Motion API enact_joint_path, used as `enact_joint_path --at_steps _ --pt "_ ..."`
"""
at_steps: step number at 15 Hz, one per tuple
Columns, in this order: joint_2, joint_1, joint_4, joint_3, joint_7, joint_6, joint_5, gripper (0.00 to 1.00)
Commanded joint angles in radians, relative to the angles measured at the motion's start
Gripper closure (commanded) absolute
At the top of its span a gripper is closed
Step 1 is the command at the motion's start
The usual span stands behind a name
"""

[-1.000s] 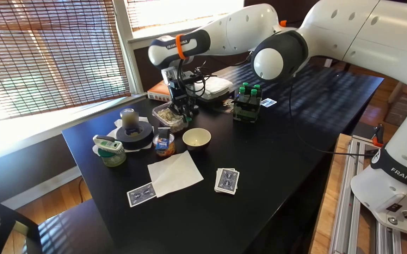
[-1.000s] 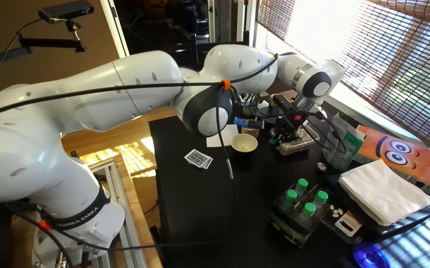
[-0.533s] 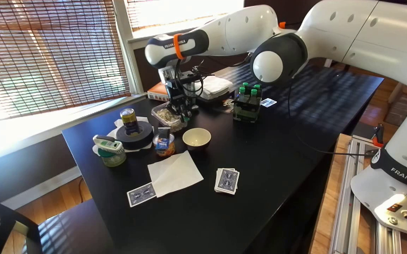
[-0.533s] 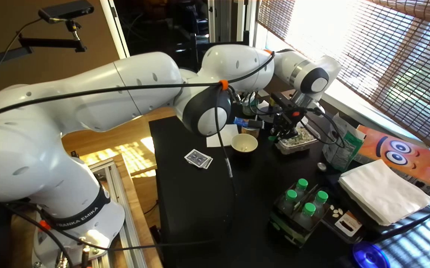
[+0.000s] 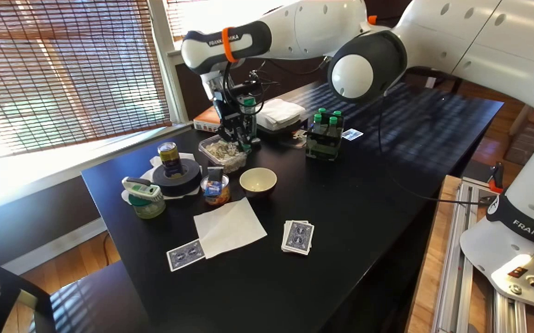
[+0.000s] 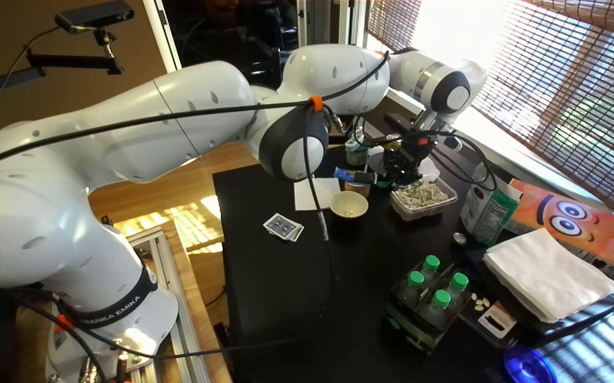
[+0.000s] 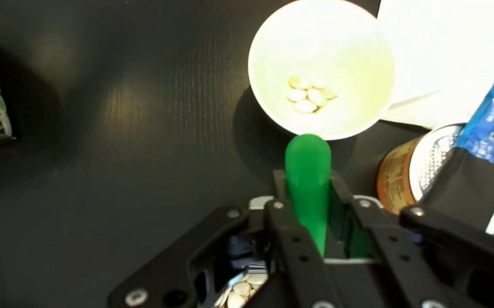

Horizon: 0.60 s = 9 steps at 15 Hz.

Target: Use the green spoon to remove some contents from the clear container then place them back in the container.

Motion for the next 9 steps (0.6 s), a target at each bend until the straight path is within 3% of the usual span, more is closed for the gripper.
enact_joint_path --at_steps 1,5,6,9 --pt "-0.037 0.010 -0.017 -0.009 -0.001 -0.029 -0.013 0.94" --pt "-0.035 0.011 -0.012 -0.002 0.009 0.005 -0.003 0.94" --pt "-0.033 0.004 -0.016 0.000 -0.001 0.002 -0.001 0.75" --pt "-0.033 0.006 -0.016 0.000 -0.001 0.005 -0.001 0.75"
